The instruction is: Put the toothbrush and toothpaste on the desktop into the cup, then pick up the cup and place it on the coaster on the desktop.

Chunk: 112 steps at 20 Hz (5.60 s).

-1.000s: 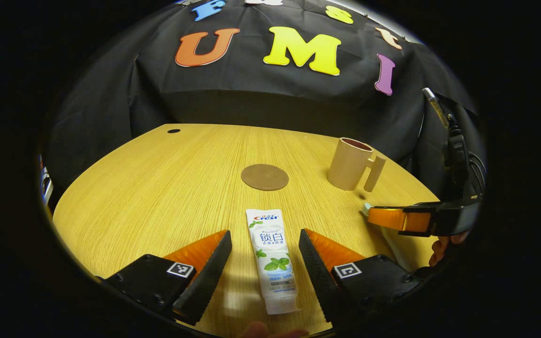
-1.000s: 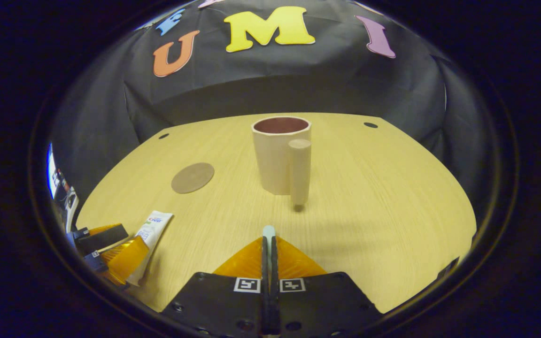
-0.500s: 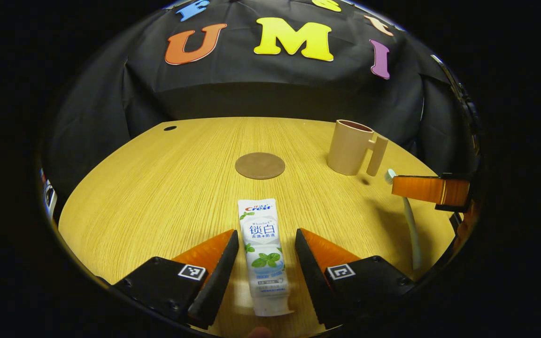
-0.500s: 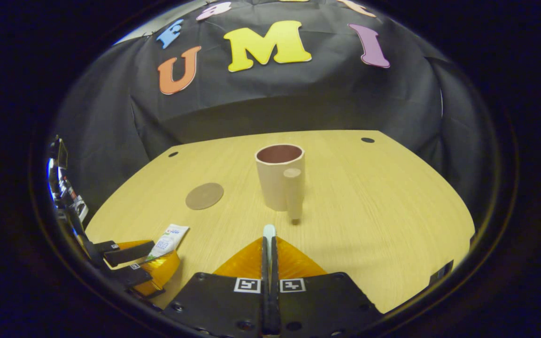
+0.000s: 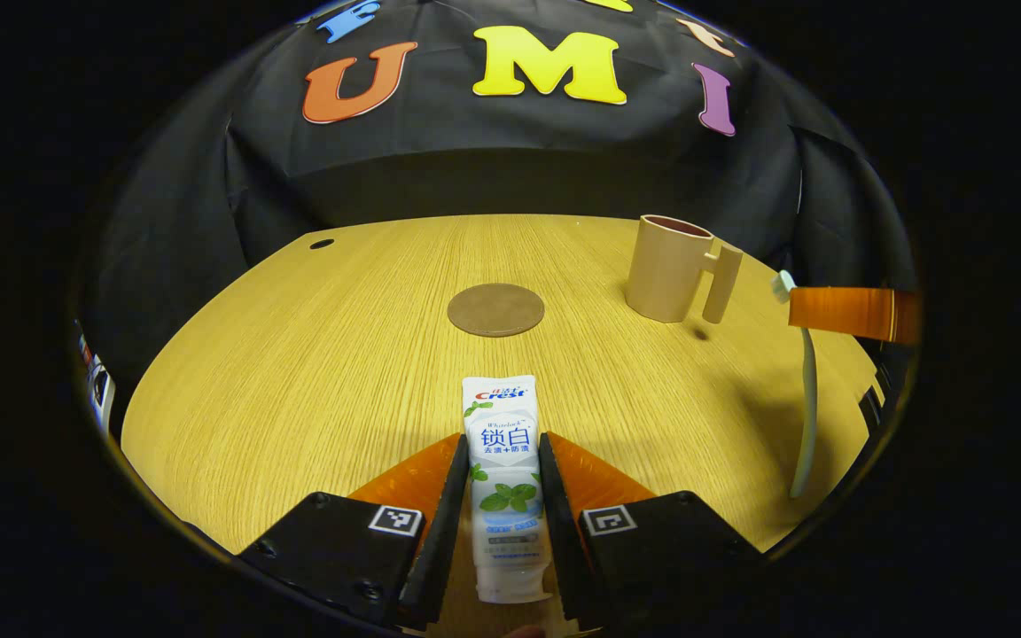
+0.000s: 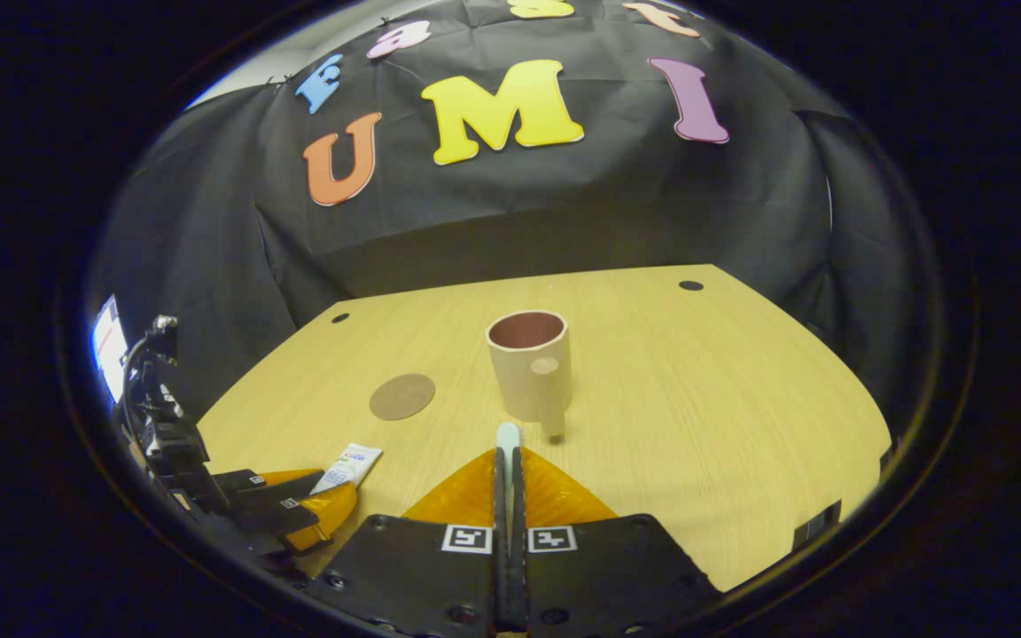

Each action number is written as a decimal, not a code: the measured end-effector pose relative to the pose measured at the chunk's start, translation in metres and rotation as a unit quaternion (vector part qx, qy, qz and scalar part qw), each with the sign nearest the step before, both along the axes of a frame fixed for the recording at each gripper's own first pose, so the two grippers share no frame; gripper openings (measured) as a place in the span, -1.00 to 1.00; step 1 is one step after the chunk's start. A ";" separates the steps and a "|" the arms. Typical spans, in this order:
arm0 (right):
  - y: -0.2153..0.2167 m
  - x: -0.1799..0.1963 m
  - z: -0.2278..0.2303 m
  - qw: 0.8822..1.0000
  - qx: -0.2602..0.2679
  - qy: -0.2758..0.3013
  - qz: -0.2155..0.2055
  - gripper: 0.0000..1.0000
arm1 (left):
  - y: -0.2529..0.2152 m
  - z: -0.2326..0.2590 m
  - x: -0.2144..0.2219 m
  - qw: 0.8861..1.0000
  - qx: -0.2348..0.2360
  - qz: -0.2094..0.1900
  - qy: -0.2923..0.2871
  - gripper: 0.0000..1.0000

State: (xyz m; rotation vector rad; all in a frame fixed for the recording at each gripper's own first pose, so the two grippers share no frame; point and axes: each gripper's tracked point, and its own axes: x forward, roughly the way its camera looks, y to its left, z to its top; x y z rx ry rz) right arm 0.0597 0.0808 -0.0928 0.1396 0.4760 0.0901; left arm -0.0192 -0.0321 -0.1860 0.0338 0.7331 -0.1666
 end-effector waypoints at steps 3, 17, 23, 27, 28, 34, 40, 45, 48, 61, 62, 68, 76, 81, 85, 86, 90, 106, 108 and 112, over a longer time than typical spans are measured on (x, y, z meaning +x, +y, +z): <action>0.000 -0.002 0.009 1.000 0.000 -0.009 0.002 -1.00 | 0.001 0.000 0.001 0.999 0.026 -0.021 0.011 0.02; -0.003 -0.004 0.028 1.000 0.002 -0.025 0.002 -0.99 | -0.004 -0.002 0.007 0.999 0.021 -0.038 0.022 0.08; -0.005 -0.002 0.027 1.000 0.007 -0.023 0.004 -1.00 | -0.003 -0.001 0.009 0.999 0.026 -0.035 0.021 0.19; -0.006 -0.001 0.027 1.000 0.007 -0.024 0.005 -1.00 | -0.003 -0.001 0.007 0.999 0.019 -0.029 0.026 0.31; -0.006 -0.001 0.027 1.000 0.008 -0.024 0.005 -1.00 | -0.007 -0.002 0.006 0.999 0.008 -0.032 0.033 0.53; -0.009 0.001 0.027 1.000 0.007 -0.027 0.001 -1.00 | -0.005 -0.004 0.006 0.999 0.007 -0.027 0.033 0.65; -0.011 0.003 0.032 0.999 0.003 -0.036 0.000 -1.00 | -0.002 -0.001 0.008 0.999 0.003 -0.014 0.029 -0.08; -0.010 0.010 0.042 0.999 -0.003 -0.052 0.008 -1.00 | -0.005 0.007 0.012 0.999 -0.029 -0.008 0.015 -0.26; 0.003 0.009 0.007 0.999 -0.035 0.001 0.038 -0.98 | -0.004 0.011 0.012 0.999 -0.033 -0.009 0.003 -0.40; 0.092 0.003 -0.084 0.983 -0.047 0.112 0.136 -0.46 | 0.034 0.009 -0.002 1.000 -0.024 0.002 -0.007 -0.31; 0.095 0.004 -0.087 0.983 -0.050 0.114 0.138 -0.41 | 0.033 0.009 -0.003 1.000 -0.025 0.002 -0.008 -0.31; 0.098 0.014 -0.096 0.981 -0.077 0.117 0.136 -0.36 | 0.035 0.009 -0.005 0.999 -0.033 0.002 -0.010 -0.31; 0.102 0.012 -0.098 0.977 -0.090 0.117 0.153 -0.74 | 0.033 0.010 -0.006 0.999 -0.046 0.000 -0.003 -0.31; 0.097 0.016 -0.085 0.983 -0.070 0.102 0.137 -0.99 | 0.031 0.009 -0.006 0.999 -0.052 0.001 -0.001 -0.31; 0.087 0.018 -0.049 0.989 -0.047 0.058 0.126 -0.99 | 0.028 0.012 -0.004 0.998 -0.060 0.005 0.000 -0.31; 0.084 0.019 -0.040 0.991 -0.036 0.048 0.122 -0.99 | 0.028 0.014 -0.003 0.998 -0.059 0.007 -0.004 -0.31; 0.063 0.028 0.005 0.994 -0.009 -0.002 0.104 -0.99 | 0.022 0.027 0.001 0.998 -0.065 0.009 -0.023 -0.31; 0.019 0.187 0.140 0.967 0.012 -0.250 0.042 -0.99 | 0.002 0.059 0.032 0.993 -0.096 0.017 -0.069 -0.31; 0.022 0.200 0.124 0.970 0.008 -0.241 0.043 -0.99 | 0.004 0.062 0.037 0.993 -0.091 0.018 -0.074 -0.31; 0.023 0.210 0.104 0.973 -0.002 -0.226 0.045 -0.99 | 0.006 0.069 0.042 0.992 -0.089 0.019 -0.089 -0.31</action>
